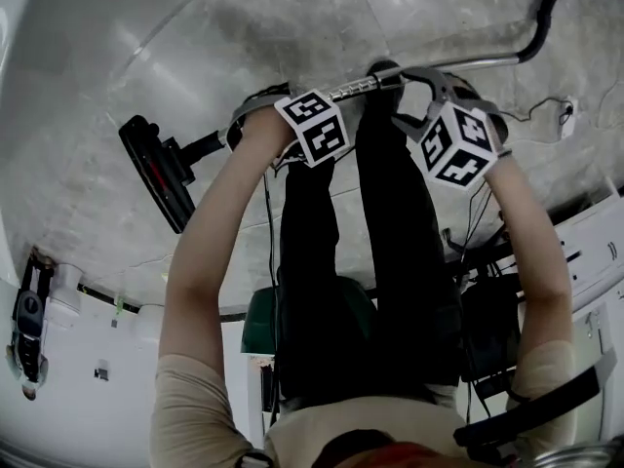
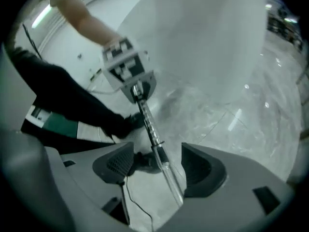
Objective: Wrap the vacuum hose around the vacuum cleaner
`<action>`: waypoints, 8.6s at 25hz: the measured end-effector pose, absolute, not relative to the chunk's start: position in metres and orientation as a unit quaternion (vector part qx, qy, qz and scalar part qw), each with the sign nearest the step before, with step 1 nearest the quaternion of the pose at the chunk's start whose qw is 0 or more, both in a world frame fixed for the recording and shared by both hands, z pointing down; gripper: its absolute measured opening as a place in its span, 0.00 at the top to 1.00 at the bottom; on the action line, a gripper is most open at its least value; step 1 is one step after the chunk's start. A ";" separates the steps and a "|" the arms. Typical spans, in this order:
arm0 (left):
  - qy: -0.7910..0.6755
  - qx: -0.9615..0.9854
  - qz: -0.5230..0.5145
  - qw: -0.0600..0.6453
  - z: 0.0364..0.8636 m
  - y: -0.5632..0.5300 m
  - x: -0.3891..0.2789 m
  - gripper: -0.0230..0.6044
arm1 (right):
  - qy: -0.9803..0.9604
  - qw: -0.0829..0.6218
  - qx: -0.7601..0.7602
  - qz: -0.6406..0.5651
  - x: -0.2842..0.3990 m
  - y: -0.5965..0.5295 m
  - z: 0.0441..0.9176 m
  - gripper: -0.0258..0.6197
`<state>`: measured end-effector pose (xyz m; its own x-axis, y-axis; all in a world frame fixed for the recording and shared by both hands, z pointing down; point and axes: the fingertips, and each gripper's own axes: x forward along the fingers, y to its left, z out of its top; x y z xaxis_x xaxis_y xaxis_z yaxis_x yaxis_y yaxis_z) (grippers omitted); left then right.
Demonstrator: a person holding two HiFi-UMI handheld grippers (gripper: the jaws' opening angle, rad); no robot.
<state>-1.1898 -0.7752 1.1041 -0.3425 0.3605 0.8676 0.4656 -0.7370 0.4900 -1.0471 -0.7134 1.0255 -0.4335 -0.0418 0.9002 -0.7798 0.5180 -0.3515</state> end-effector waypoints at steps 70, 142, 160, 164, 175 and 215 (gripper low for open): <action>-0.290 -0.649 -0.654 0.258 0.616 -0.729 -1.121 0.89 | -0.691 0.574 0.120 0.423 -1.014 -0.596 0.598 0.72; -0.295 -0.760 -0.518 0.259 0.589 -0.464 -0.498 0.84 | -0.650 0.614 0.202 0.400 -0.484 -0.422 0.557 0.72; -0.416 -0.722 -0.534 0.143 0.583 -0.465 -0.384 0.92 | -0.636 0.554 0.417 0.338 -0.336 -0.458 0.534 0.41; -0.415 -0.731 -0.522 0.144 0.584 -0.465 -0.361 0.92 | -0.612 0.511 0.527 0.295 -0.303 -0.457 0.495 0.38; -0.393 -0.722 -0.540 0.180 0.591 -0.419 -0.305 0.92 | -0.486 -0.169 0.745 0.425 -0.186 -0.295 0.442 0.40; -0.336 -0.752 -0.537 0.184 0.589 -0.351 -0.137 0.58 | -0.342 -0.344 0.805 0.340 0.097 -0.198 0.434 0.82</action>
<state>-0.1373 -0.3506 0.5891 0.1975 0.3076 0.9308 0.7034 -0.7058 0.0840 0.0971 -0.1981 0.4339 0.5338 -0.7858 0.3124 -0.3169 -0.5284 -0.7876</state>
